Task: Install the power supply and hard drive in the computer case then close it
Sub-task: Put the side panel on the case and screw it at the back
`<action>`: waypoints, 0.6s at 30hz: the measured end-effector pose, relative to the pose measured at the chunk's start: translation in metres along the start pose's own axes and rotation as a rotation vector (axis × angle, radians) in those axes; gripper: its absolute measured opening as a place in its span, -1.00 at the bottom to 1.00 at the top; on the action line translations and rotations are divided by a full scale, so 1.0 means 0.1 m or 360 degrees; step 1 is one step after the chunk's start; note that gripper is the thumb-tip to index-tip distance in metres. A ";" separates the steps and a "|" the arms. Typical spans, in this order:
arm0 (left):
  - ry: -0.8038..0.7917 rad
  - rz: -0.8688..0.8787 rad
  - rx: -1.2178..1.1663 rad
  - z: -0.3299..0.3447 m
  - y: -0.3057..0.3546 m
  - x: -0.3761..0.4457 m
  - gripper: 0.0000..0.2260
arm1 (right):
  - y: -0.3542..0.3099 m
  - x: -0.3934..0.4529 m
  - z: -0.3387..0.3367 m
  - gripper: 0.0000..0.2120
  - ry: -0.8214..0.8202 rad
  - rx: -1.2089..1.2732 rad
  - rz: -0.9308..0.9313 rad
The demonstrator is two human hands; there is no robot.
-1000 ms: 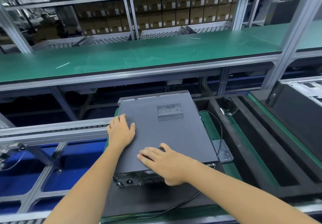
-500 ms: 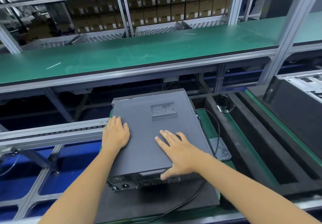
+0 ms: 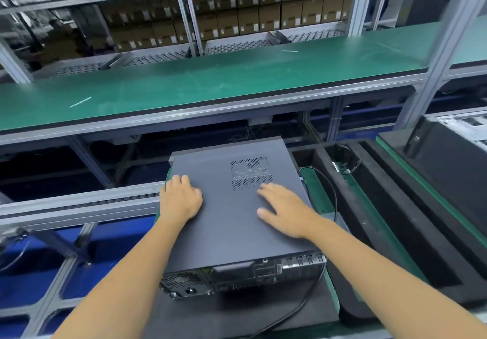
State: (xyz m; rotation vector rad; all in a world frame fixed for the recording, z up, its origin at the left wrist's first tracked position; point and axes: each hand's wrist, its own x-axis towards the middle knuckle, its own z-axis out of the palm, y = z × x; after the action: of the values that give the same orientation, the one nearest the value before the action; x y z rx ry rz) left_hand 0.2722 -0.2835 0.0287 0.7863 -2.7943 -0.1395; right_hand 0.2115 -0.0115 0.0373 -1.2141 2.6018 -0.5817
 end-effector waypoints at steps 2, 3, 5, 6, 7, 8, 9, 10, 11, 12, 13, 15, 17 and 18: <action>-0.0084 0.0025 0.0037 -0.04 0.17 0.12 -0.85 | 0.12 0.11 -0.07 -0.39 0.0154 -0.0208 0.0217; -0.0113 0.0088 0.0015 -0.04 0.28 0.18 -0.83 | 0.17 0.15 -0.09 -0.37 0.0152 -0.0291 0.0297; -0.0135 0.0273 -0.0060 0.01 0.53 0.28 -0.80 | 0.23 0.17 -0.05 -0.33 0.0094 -0.0355 0.0399; -0.0153 0.0356 -0.0105 0.06 0.65 0.33 -0.76 | 0.23 0.16 0.00 -0.33 0.0099 -0.0362 0.0419; -0.0186 0.0420 -0.0142 0.11 0.78 0.38 -0.69 | 0.23 0.15 0.06 -0.32 0.0124 -0.0380 0.0424; -0.0226 0.0467 -0.0168 0.16 0.91 0.42 -0.61 | 0.23 0.14 0.10 -0.32 0.0151 -0.0400 0.0417; -0.0260 0.0505 -0.0189 0.20 1.03 0.48 -0.55 | 0.24 0.15 0.11 -0.32 0.0167 -0.0421 0.0403; -0.0282 0.0536 -0.0208 0.23 1.15 0.54 -0.51 | 0.25 0.17 0.10 -0.32 0.0177 -0.0440 0.0391; -0.0301 0.0556 -0.0228 0.26 1.25 0.61 -0.50 | 0.27 0.21 0.06 -0.34 0.0194 -0.0457 0.0376; -0.0325 0.0564 -0.0249 0.28 1.35 0.69 -0.49 | 0.29 0.27 0.01 -0.39 0.0216 -0.0467 0.0363; -0.0358 0.0566 -0.0262 0.30 1.43 0.76 -0.48 | 0.31 0.33 -0.05 -0.47 0.0231 -0.0470 0.0358; -0.0404 0.0590 -0.0228 0.37 1.54 0.87 -0.48 | 0.34 0.46 -0.12 -0.56 0.0237 -0.0446 0.0372; -0.0381 0.0629 -0.0168 0.44 1.61 0.95 -0.49 | 0.36 0.60 -0.12 -0.49 0.0242 -0.0411 0.0392; -0.0352 0.0638 -0.0164 0.47 1.62 0.97 -0.49 | 0.37 0.67 -0.11 -0.44 0.0239 -0.0406 0.0407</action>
State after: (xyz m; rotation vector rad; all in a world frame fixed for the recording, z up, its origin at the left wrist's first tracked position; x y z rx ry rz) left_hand 0.0983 -0.1951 0.0278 0.1865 -3.0543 -0.3112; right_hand 0.1399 -0.0387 0.0294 -0.9072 2.9694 -0.3090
